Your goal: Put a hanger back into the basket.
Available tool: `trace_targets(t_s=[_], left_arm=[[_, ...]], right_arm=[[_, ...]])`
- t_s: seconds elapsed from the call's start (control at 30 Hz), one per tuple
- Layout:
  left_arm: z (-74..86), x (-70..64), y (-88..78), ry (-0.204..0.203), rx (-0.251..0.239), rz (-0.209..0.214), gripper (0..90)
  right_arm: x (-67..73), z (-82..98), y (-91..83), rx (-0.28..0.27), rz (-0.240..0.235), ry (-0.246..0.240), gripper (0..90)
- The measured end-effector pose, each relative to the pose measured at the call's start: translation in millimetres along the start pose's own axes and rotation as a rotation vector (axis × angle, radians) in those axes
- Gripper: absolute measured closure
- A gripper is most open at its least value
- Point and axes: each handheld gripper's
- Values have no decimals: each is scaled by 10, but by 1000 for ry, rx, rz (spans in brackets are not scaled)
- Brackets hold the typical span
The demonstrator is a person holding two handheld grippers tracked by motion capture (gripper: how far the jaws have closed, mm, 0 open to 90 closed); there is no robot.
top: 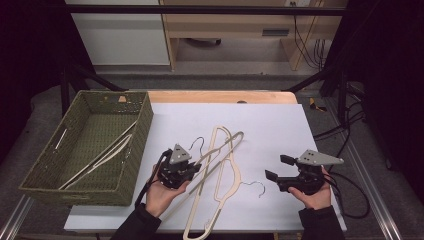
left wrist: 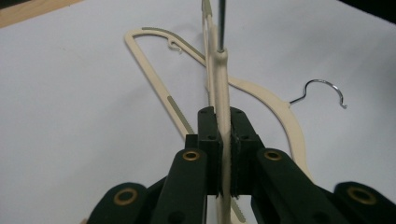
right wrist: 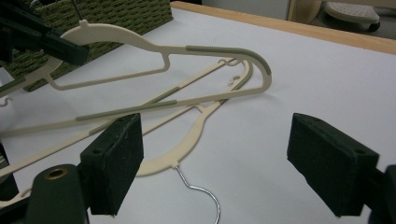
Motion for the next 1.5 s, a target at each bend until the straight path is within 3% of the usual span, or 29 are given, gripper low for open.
trace_targets(t_s=[0.1, 0.2, 0.27, 0.5, 0.67, 1.0, 1.17, 1.5], left_arm=[[-4, 46, -68, -6, -20, -2, 855], [-50, 98, -189, -18, -50, 38, 856], [-94, 120, -290, -16, -80, 41, 856], [-325, 236, -676, 7, -167, 56, 856], [-494, 313, -906, 46, -204, 37, 856], [-770, 573, -1199, 80, -230, 61, 857], [-872, 743, -1357, 103, -243, 34, 856], [-910, 1085, -1525, 94, -243, 19, 857]], right_arm=[[0, -2, -16, -9, 2, 2, 167], [-1, -1, -27, -14, 4, 0, 148], [1, 1, -39, -16, 3, -4, 118], [9, 11, -49, -30, 18, -2, 87], [16, 14, -66, -51, 30, 3, 72], [26, 12, -97, -71, 45, -4, 60], [30, 12, -98, -74, 47, -5, 61], [28, 15, -106, -76, 57, -15, 56]])
Point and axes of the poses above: each handheld gripper's, and its own axes: y roughly forward along the jaws, z roughly out of its underside, x roughly to its left, and after that the axes turned 7 degrees about -z, right-handed
